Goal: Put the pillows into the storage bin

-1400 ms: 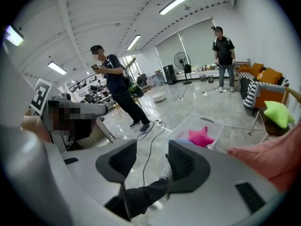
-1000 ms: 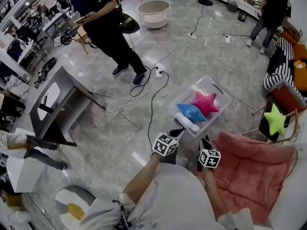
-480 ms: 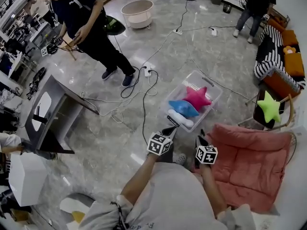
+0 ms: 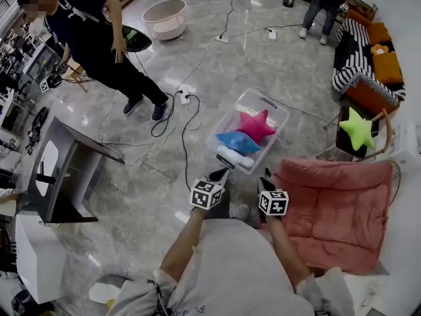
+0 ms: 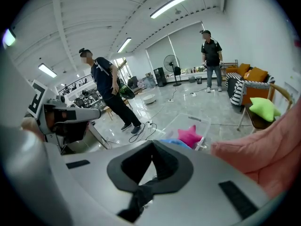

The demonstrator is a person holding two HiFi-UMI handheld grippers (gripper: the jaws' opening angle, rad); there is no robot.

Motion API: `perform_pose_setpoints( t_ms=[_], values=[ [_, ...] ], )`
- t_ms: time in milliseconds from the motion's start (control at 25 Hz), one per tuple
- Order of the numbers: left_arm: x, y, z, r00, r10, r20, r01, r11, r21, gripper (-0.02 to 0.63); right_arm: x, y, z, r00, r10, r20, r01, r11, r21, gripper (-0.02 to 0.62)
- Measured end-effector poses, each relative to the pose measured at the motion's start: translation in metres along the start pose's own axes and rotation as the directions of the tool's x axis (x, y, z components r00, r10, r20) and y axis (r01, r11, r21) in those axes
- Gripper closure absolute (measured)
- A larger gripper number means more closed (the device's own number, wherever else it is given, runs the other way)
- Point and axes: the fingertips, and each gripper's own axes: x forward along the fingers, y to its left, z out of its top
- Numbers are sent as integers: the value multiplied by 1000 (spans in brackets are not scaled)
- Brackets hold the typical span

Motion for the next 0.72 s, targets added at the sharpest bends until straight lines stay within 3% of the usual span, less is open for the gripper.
perform_pose_setpoints(
  t_ms=[720],
  values=[
    [11, 0, -5, 1000, 7, -22, -7, 1000, 7, 597, -3, -9, 0, 1000, -16, 14, 16, 1000, 4, 600]
  ],
)
